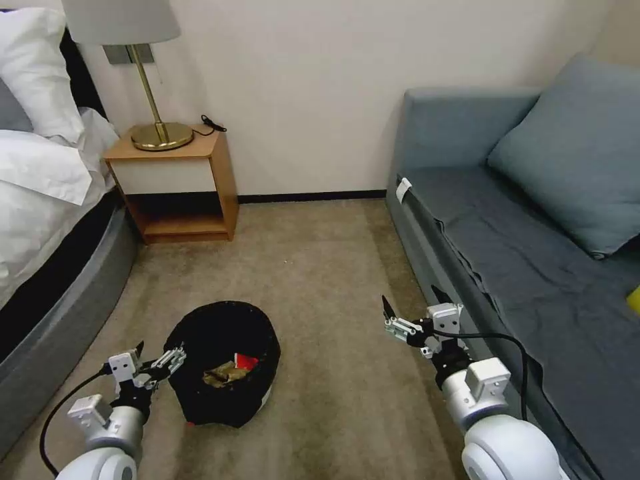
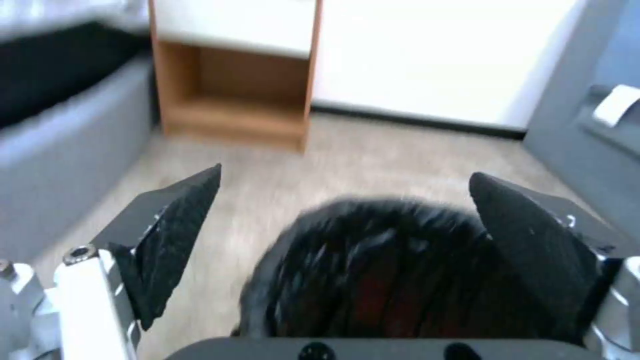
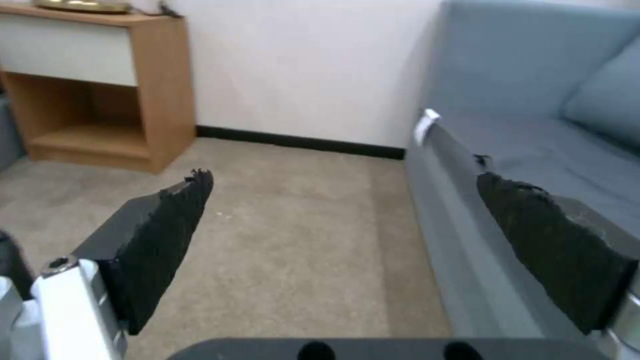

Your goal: Pick up the trash bin, then pick up the garbage on the floor and place it into the trash bin.

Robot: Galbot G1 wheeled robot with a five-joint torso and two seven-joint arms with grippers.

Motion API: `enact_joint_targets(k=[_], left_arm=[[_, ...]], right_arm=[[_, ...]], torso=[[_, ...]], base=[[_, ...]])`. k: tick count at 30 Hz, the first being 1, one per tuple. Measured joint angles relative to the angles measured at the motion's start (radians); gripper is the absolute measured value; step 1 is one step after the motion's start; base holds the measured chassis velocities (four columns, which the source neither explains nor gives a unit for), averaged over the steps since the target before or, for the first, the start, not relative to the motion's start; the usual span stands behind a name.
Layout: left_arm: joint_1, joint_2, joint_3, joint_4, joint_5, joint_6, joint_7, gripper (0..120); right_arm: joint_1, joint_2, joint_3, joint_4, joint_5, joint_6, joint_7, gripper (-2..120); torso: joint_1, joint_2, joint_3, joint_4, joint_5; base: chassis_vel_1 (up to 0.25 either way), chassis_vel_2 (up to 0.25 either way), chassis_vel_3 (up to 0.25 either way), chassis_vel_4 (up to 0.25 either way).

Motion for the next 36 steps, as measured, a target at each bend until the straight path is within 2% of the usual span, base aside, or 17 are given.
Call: enact_joint_targets(k=[1,2,3,7,9,12,14,16,17,21,22,23,25,27,29,36], left_arm=[[0.031,-0.011,0.014,-0.026,0.032,-0.083,0.004,100],[0.055,-0.022,0.024,-0.045,0.044,-0.139,-0.001,100],[0.055,-0.022,0.024,-0.045,0.044,-0.139,-0.001,100],[0.11,-0.048,0.038,-0.076,0.063,-0.216,-0.027,100],[0.122,-0.051,0.044,-0.081,0.071,-0.228,-0.034,100],[0.201,-0.07,0.09,-0.12,0.121,-0.268,-0.052,100],[0.214,-0.075,0.099,-0.124,0.14,-0.282,-0.055,100],[0.249,-0.083,0.139,-0.128,0.185,-0.319,-0.061,100],[0.249,-0.083,0.139,-0.128,0.185,-0.319,-0.061,100],[0.3,-0.077,0.24,-0.142,0.229,-0.376,-0.094,100],[0.31,-0.074,0.264,-0.148,0.236,-0.383,-0.105,100],[0.31,-0.074,0.264,-0.148,0.236,-0.383,-0.105,100],[0.325,-0.069,0.309,-0.166,0.254,-0.389,-0.131,100],[0.328,-0.067,0.32,-0.172,0.261,-0.389,-0.141,100],[0.333,-0.064,0.35,-0.197,0.282,-0.379,-0.179,100],[0.334,-0.061,0.351,-0.238,0.286,-0.299,-0.218,100]], right_arm=[[-0.031,0.036,0.02,0.007,-0.034,0.014,0.001,100],[-0.055,0.06,0.037,0.013,-0.056,0.024,0.002,100],[-0.055,0.06,0.037,0.013,-0.056,0.024,0.002,100],[-0.112,0.095,0.077,0.027,-0.102,0.055,0.0,100],[-0.12,0.1,0.083,0.029,-0.11,0.06,0.0,100],[-0.138,0.118,0.102,0.033,-0.125,0.075,-0.003,100],[-0.138,0.122,0.104,0.033,-0.126,0.076,-0.002,100],[-0.142,0.134,0.108,0.033,-0.128,0.077,0.0,100],[-0.142,0.134,0.108,0.033,-0.128,0.077,0.0,100],[-0.151,0.151,0.108,0.028,-0.136,0.084,0.0,100],[-0.151,0.153,0.109,0.027,-0.138,0.085,0.0,100],[-0.151,0.153,0.109,0.027,-0.138,0.085,0.0,100],[-0.151,0.159,0.112,0.025,-0.141,0.086,0.0,100],[-0.15,0.16,0.113,0.025,-0.141,0.086,-0.001,100],[-0.148,0.162,0.118,0.024,-0.14,0.087,-0.001,100],[-0.158,0.166,0.126,0.019,-0.143,0.105,-0.004,100]], torso=[[0.0,0.0,0.0,0.0,0.0002],[0.0,0.0,0.0,-0.0001,0.0],[0.0,0.0,0.0,-0.0001,0.0],[0.0,0.0,0.0,-0.0001,0.0001],[0.0,0.0,0.0,-0.0001,0.0],[0.0,0.0,0.0,-0.0001,0.0002],[0.0,0.0,0.0,0.0,0.0002],[0.0,0.0,0.0,0.0,0.0002],[0.0,0.0,0.0,0.0,0.0002],[0.0,0.0,0.0,-0.0001,0.0002],[0.0,0.0,0.0,-0.0002,0.0001],[0.0,0.0,0.0,-0.0002,0.0001],[0.0,0.0,0.0,-0.0001,0.0002],[0.0,0.0,0.0,-0.0001,0.0002],[0.0,0.0,0.0,-0.0001,0.0001],[0.0,0.0,0.0,-0.0001,0.0001]], base=[[0.0,0.0,0.0,0.0],[0.0,0.0,0.0,0.0],[0.0,0.0,0.0,0.0],[0.0,0.0,0.0,0.0],[0.0,0.0,0.0,0.0],[0.0,0.0,0.0,0.0],[0.0,0.0,0.0,0.0],[0.0,0.0,0.0,0.0],[0.0,0.0,0.0,0.0],[0.0,0.0,0.0,0.0],[0.0,0.0,0.0,0.0],[0.0,0.0,0.0,0.0],[0.0,0.0,0.0,0.0],[0.0,0.0,0.0,0.0],[0.0,0.0,0.0,0.0],[0.0,0.0,0.0,0.0]])
